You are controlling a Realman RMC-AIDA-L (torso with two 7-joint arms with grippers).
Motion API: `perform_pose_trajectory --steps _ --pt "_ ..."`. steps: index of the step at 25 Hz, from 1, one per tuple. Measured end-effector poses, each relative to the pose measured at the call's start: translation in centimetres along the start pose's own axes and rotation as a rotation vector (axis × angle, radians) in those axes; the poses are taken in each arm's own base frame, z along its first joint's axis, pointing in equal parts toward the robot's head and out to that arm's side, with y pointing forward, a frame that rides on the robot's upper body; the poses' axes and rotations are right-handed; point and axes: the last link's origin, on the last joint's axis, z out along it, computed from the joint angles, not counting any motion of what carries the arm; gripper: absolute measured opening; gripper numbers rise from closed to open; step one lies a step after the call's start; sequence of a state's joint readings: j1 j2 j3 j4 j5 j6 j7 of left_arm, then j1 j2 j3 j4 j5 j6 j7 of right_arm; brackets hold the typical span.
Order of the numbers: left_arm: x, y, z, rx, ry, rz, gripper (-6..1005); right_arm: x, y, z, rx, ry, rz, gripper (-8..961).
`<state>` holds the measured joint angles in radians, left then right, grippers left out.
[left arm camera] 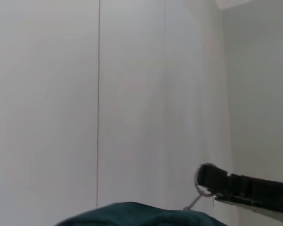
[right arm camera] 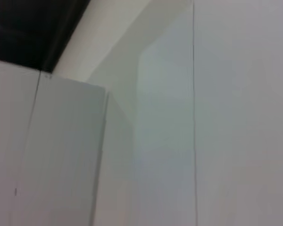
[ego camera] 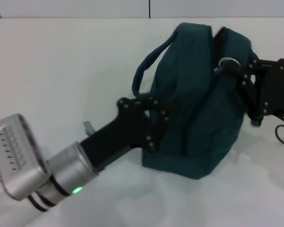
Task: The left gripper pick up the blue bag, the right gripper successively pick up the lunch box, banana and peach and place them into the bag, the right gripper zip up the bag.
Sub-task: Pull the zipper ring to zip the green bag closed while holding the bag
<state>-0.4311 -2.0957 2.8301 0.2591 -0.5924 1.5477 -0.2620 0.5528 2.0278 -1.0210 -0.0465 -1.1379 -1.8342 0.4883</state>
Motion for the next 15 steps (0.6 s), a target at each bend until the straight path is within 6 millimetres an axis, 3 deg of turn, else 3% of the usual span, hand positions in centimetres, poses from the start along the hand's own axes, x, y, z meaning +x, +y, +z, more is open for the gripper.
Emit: perform_pose_trajectory --steps 5,11,15 --pt "0.4 -1.8 -1.6 0.046 -0.003 0.064 57 -0.1 -0.2 0.2 0.041 -0.03 0.056 19" --pt "0.3 -2.8 -2.2 0.092 -0.022 0.101 68 0.7 -2.8 -0.4 0.254 -0.005 0.184 19" --pt "0.2 -3.4 -2.5 0.129 -0.033 0.103 75 0.9 -3.5 -0.7 0.304 0.006 0.233 19"
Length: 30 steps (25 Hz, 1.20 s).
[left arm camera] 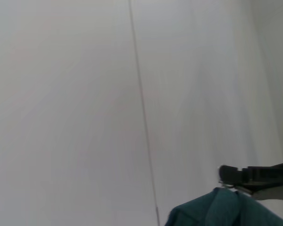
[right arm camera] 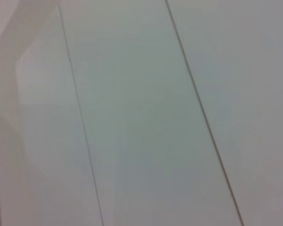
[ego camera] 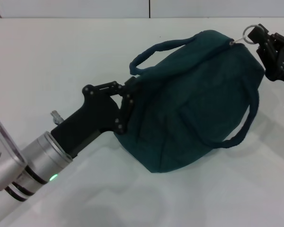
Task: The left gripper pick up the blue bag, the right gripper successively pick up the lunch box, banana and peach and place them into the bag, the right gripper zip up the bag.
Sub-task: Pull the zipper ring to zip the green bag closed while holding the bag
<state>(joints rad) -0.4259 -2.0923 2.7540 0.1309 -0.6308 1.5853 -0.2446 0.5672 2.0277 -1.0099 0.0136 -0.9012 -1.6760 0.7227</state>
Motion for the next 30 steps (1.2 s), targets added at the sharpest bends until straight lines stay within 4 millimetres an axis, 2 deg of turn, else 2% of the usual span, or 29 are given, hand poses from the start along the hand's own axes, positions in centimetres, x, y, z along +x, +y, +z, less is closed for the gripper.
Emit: perform_pose_trajectory --steps 13,19,23,29,30 --pt "-0.1 -1.1 -0.3 0.029 -0.022 0.002 98 0.2 -0.6 -1.3 0.066 -0.001 0.061 19" --pt "-0.1 -0.5 -0.2 0.035 -0.01 -0.002 109 0.2 -0.6 -1.3 0.071 -0.002 0.09 18" --pt "0.3 0.0 -0.2 0.038 0.028 -0.099 116 0.2 -0.6 -1.3 0.072 -0.001 0.093 20" --pt "2.2 -2.0 0.1 -0.048 0.096 -0.309 323 0.4 -0.6 -1.4 0.075 0.009 0.097 22" --pt "2.6 -2.4 0.3 -0.068 0.106 -0.326 382 0.4 -0.6 -1.4 0.076 0.01 0.097 22"
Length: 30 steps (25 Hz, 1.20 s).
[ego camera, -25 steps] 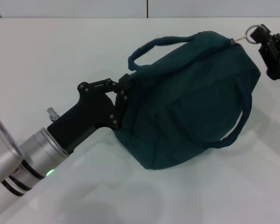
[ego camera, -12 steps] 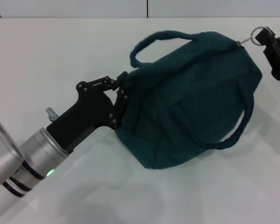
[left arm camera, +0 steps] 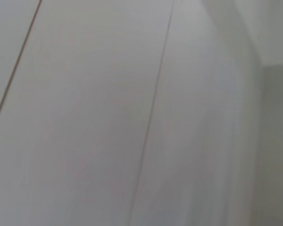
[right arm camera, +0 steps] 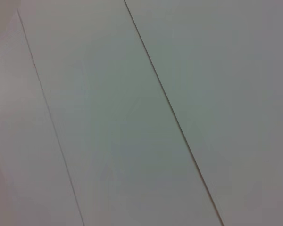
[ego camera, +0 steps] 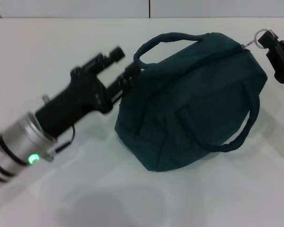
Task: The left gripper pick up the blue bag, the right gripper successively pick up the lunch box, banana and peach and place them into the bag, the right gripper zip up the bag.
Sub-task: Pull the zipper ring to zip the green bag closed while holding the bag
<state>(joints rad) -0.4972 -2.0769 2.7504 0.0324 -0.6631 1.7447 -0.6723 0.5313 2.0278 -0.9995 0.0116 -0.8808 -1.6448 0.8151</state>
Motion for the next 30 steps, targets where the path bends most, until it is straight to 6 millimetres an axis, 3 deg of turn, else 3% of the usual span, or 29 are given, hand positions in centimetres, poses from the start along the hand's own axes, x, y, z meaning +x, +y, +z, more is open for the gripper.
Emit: perform_pose_trajectory --steps 4,6,11,16,23,30 --pt "1.2 -0.8 0.7 -0.045 0.01 -0.028 620 0.1 -0.1 0.0 0.011 0.005 0.0 21" --pt "3.6 -2.7 4.2 -0.204 -0.081 -0.096 739 0.2 -0.2 0.2 0.011 0.014 -0.003 21" --pt "5.3 -4.0 9.0 -0.331 -0.277 -0.135 801 0.1 -0.2 0.5 0.003 0.017 -0.005 20" --pt "4.5 -3.6 13.4 -0.376 -0.485 -0.127 862 0.2 -0.2 0.4 0.005 0.019 -0.004 20" --pt "2.7 -3.1 14.9 -0.359 -0.575 -0.128 884 0.2 -0.2 0.4 0.008 0.019 -0.001 20" --pt "1.5 -3.1 15.5 -0.327 -0.607 -0.117 840 0.3 -0.2 0.4 0.007 0.024 0.001 20"
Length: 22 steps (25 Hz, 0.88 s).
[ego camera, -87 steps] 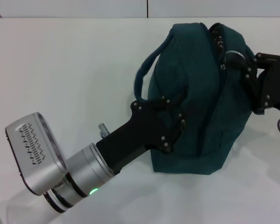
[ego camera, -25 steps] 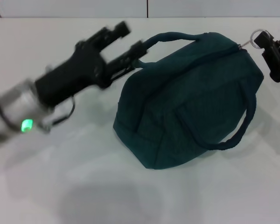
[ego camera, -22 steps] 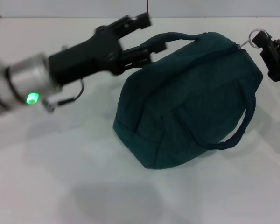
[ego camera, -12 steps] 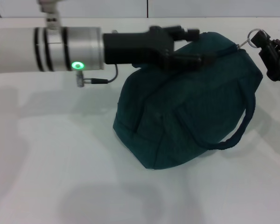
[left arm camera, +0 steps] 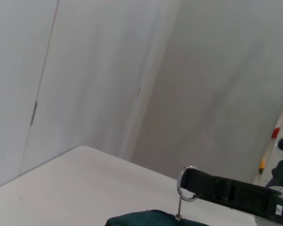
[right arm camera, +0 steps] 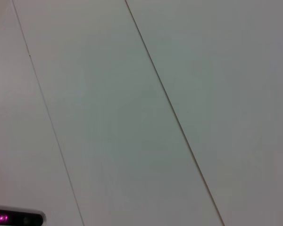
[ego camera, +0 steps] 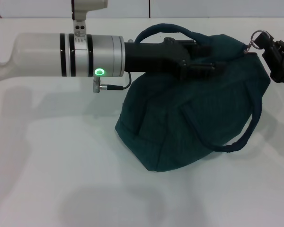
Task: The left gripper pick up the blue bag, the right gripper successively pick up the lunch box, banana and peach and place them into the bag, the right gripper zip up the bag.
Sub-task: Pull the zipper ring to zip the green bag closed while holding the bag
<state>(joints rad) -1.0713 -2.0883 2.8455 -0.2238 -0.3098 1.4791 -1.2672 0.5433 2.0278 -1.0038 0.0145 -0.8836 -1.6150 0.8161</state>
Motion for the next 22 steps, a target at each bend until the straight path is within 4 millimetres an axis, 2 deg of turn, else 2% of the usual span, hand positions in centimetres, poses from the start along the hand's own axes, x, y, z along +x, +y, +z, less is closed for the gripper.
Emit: perform_pose_trajectory --steps 7,18,22 --pt "-0.5 0.2 0.0 0.001 0.015 0.017 679 0.2 0.0 -0.6 0.012 0.004 0.007 19" --pt "-1.2 0.8 0.2 -0.018 0.028 0.066 230 0.4 0.1 -1.4 0.024 0.002 0.013 19" --pt "-1.5 1.0 0.0 -0.021 0.052 0.083 144 0.4 0.1 -1.6 0.029 0.002 0.016 20"
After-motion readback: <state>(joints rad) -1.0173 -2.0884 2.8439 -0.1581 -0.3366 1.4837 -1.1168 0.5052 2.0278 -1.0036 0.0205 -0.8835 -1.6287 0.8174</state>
